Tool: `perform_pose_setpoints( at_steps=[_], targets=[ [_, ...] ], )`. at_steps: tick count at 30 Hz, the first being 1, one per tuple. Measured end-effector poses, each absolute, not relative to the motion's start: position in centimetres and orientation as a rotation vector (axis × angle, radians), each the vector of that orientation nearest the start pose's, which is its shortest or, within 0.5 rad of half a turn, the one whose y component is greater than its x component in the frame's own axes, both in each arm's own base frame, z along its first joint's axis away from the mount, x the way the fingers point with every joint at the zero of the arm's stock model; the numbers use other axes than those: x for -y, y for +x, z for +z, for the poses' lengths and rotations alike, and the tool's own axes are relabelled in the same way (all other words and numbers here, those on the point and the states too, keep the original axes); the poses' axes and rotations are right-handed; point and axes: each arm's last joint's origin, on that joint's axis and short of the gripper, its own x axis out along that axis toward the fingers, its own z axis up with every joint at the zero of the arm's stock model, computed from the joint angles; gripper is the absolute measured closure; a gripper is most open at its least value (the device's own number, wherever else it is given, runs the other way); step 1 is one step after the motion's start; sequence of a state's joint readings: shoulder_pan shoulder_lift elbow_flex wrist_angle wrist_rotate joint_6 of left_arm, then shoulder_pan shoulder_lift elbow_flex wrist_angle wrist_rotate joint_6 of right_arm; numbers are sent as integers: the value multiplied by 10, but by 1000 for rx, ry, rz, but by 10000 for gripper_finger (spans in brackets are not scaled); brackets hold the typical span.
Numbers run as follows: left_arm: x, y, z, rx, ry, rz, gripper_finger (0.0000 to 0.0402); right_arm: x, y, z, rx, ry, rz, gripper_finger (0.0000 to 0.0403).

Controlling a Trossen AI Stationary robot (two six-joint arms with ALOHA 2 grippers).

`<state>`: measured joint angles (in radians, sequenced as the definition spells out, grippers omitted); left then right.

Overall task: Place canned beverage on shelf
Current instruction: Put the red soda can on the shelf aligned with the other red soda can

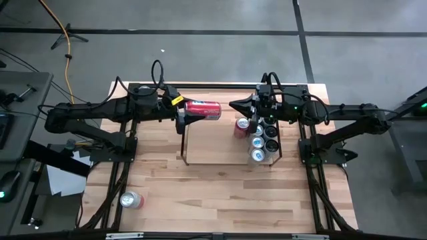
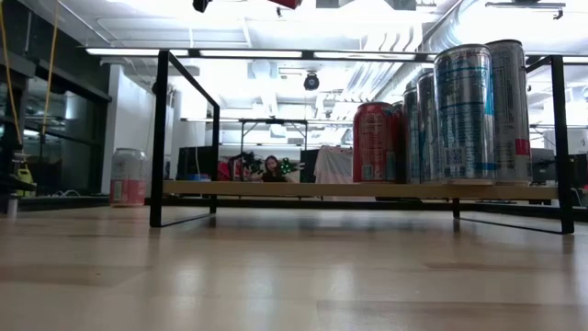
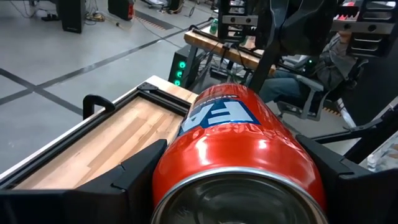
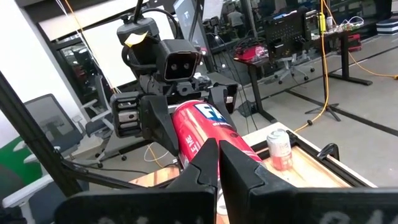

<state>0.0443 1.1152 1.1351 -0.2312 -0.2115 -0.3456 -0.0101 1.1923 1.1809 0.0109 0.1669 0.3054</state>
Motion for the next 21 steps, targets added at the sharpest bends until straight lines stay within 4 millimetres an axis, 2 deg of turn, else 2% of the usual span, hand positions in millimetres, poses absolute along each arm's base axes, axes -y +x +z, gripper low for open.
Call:
perform_pose_setpoints(
  at_steps=[21],
  targets=[
    [-16,241,386,-161,-341,270,151,8,264,406,27,305,-178,402]
  ],
)
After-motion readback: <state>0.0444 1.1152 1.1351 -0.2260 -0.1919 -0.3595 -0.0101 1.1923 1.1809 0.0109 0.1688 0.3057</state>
